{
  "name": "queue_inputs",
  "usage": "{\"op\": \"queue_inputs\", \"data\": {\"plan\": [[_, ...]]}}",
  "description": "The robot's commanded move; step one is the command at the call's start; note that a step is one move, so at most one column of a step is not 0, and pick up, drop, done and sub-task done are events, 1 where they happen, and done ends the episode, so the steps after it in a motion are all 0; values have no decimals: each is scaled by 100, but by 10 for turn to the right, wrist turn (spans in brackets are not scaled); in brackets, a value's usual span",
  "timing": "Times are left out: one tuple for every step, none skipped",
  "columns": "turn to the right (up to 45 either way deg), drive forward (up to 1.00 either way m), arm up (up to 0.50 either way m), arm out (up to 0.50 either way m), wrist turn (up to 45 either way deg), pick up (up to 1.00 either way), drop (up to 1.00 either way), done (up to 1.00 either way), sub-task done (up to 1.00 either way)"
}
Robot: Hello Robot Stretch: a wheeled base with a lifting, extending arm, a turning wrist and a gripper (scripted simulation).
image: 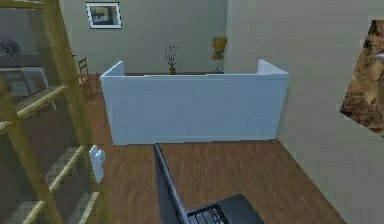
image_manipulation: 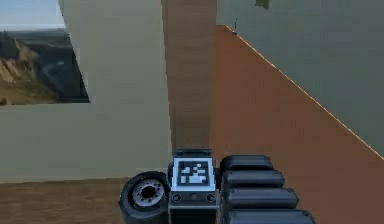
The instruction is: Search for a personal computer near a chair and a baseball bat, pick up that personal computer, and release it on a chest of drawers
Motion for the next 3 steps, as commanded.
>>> {"op": "queue_inputs", "data": {"plan": [[0, 65, 0, 0, 0, 0, 0, 0, 0], [0, 30, 0, 0, 0, 0, 0, 0, 0], [-60, 0, 0, 0, 0, 0, 0, 0, 0]]}}
